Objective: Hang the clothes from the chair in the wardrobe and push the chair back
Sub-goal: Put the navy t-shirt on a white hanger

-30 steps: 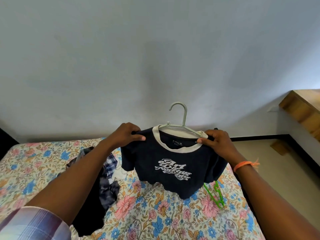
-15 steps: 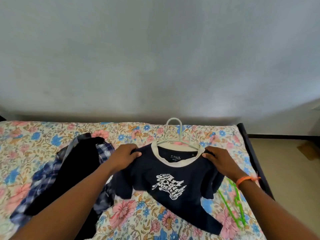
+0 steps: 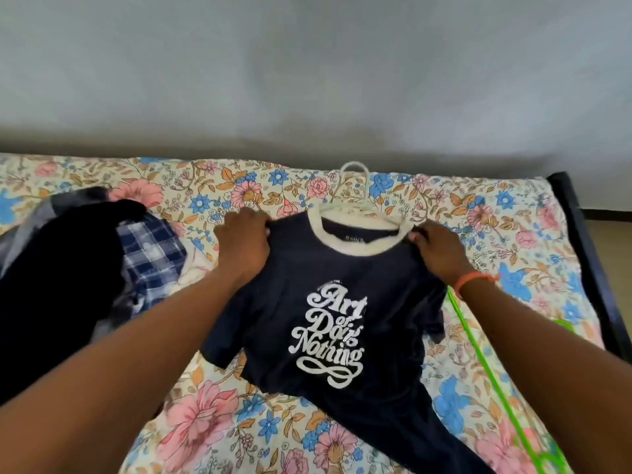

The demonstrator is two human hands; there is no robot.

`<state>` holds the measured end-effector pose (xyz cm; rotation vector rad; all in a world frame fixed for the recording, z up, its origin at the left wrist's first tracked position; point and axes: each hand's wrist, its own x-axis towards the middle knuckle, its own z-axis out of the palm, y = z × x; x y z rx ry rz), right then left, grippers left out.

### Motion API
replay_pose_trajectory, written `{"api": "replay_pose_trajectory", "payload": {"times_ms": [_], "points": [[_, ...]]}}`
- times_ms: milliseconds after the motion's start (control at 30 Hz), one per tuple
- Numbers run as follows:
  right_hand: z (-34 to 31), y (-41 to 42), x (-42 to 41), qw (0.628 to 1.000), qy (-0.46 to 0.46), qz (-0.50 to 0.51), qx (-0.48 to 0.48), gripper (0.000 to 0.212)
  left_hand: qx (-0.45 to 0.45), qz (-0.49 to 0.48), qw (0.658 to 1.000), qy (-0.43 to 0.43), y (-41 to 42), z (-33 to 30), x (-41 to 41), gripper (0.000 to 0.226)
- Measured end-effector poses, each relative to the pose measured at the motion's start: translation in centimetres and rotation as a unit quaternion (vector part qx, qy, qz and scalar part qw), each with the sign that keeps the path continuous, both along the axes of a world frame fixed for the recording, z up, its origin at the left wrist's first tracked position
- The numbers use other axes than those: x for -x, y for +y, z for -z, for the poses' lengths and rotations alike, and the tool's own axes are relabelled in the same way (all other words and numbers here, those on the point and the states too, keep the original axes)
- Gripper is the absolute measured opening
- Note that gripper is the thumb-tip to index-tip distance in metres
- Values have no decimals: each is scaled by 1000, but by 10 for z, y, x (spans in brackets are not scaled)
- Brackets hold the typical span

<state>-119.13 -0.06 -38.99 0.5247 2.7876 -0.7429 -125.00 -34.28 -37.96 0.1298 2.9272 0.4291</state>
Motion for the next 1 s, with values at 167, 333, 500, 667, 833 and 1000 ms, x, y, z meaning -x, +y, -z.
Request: {"api": "replay_pose_trajectory", "payload": {"times_ms": [167,333,500,667,833,1000], "points": [[31,-22,-3,993,-5,105,-49,58,-76,-198,977,5,24,29,-13,59],[72,-63,-114,971,-1,238,-35,58,-142,-338,930,-35,18,59,-145,58],[79,-92,-212,934,6,356,22,60,-245,-285,910,-173,-4,90,-229,77],[76,-86,-248,943,-78,280,162,52,-357,-322,826,-293,-30,104,-213,74],[41,-66,-236,802,-208,320,459,27,-330,-214,880,-266,-30,62,-181,31],[-1,-52,-233,672,-236,355,606,45,-506,-290,745,-323,-25,18,-163,26]]}}
